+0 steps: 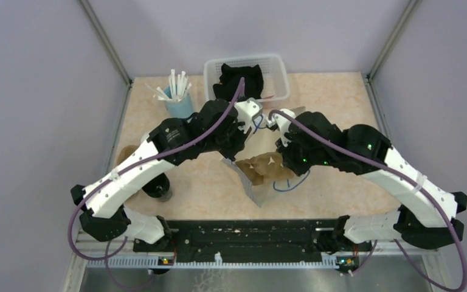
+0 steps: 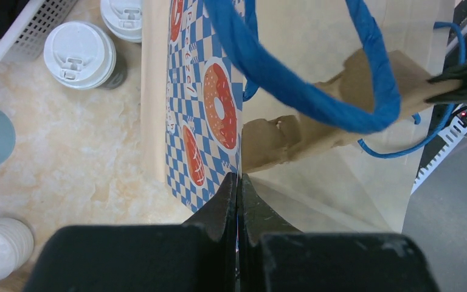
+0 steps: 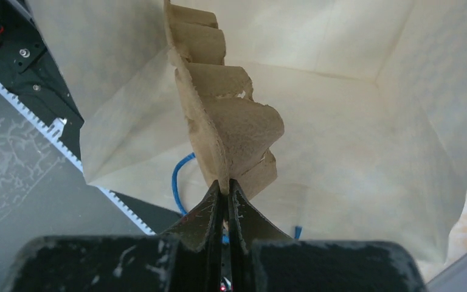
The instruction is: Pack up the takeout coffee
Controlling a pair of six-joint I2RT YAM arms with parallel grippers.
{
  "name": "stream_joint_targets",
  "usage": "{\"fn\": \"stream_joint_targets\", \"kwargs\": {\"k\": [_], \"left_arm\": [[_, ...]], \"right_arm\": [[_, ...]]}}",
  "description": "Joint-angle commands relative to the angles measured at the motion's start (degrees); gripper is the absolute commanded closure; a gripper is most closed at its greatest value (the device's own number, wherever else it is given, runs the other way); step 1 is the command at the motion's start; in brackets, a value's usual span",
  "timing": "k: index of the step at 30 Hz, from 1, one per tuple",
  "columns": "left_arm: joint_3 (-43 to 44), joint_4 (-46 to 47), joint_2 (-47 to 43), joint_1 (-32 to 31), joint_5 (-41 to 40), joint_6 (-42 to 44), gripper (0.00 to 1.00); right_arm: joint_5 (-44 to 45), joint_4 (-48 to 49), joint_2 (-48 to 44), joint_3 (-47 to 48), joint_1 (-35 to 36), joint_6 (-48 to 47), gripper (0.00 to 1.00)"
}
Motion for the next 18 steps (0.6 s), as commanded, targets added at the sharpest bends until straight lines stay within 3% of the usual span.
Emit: {"fn": "stream_joint_targets", "kwargs": {"k": [1,4,12,18], "left_arm": [[1.0,2.4,-0.8,0.1,2.1,1.3,1.0],[-0.2,2.1,-2.0,0.1,2.0,1.5,1.0],[-2.8,2.3,-3.1,0.1,2.5,0.7,1.0],[-3.1,1.8,-3.5,0.1,1.5,1.1,1.0]], "right_arm": [[-11.8,10.3,-2.0,-4.2,-7.7,-4.2,1.0],[-16.1,10.7,-0.6,-5.4,-13.1,-7.3,1.0],[-25.7,16.5,1.1,-10.4,-19.1,-12.4,1.0],[-28.6,15.3,2.4,-10.0,-21.0,-13.7,1.0]]}}
